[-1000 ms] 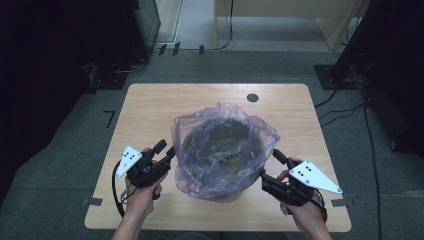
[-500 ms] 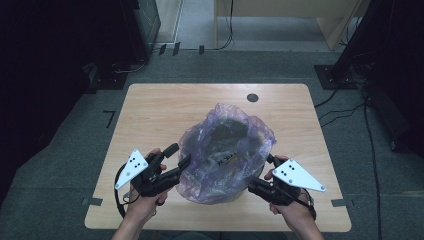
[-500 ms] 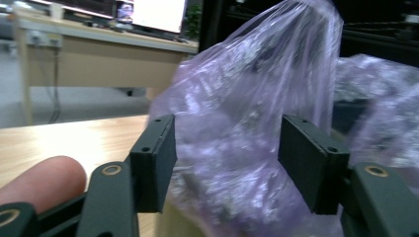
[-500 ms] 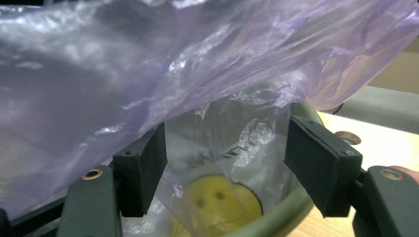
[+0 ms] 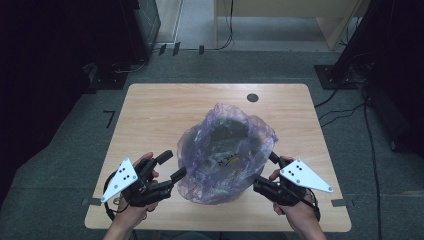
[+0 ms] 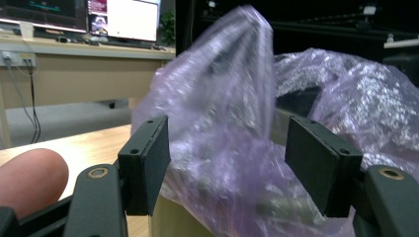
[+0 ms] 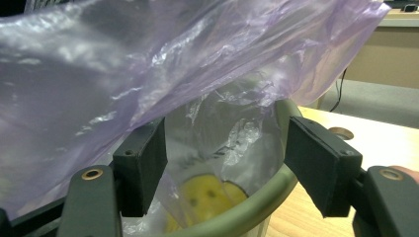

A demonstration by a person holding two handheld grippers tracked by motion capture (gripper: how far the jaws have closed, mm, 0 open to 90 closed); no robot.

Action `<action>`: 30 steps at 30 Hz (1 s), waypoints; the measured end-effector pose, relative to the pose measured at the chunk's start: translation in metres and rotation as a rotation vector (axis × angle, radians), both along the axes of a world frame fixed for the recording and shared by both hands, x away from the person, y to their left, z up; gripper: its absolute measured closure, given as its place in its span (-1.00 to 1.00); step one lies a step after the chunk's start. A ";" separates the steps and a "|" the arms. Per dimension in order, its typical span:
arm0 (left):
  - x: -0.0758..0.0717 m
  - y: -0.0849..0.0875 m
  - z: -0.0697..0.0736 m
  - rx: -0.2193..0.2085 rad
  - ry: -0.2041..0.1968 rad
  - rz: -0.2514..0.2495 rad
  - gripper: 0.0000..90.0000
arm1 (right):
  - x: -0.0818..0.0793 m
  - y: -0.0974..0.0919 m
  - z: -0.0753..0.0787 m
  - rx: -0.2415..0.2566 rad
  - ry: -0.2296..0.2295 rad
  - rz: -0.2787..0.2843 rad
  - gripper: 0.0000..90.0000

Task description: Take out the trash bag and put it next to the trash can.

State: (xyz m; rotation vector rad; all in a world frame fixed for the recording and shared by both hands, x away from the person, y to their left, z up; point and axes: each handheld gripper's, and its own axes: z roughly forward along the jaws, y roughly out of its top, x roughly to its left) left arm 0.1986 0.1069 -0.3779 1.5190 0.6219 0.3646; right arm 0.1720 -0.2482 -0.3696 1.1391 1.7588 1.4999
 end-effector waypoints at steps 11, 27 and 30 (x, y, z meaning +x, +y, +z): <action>0.014 -0.025 0.014 0.015 0.114 0.035 0.89 | -0.001 0.013 0.005 -0.029 -0.024 0.052 -0.31; 0.008 -0.054 0.037 0.004 0.071 -0.044 1.00 | 0.006 0.059 0.039 -0.046 -0.094 0.071 -0.47; 0.007 -0.055 0.030 0.031 0.073 -0.041 1.00 | 0.009 0.061 0.044 0.001 -0.084 0.068 -0.45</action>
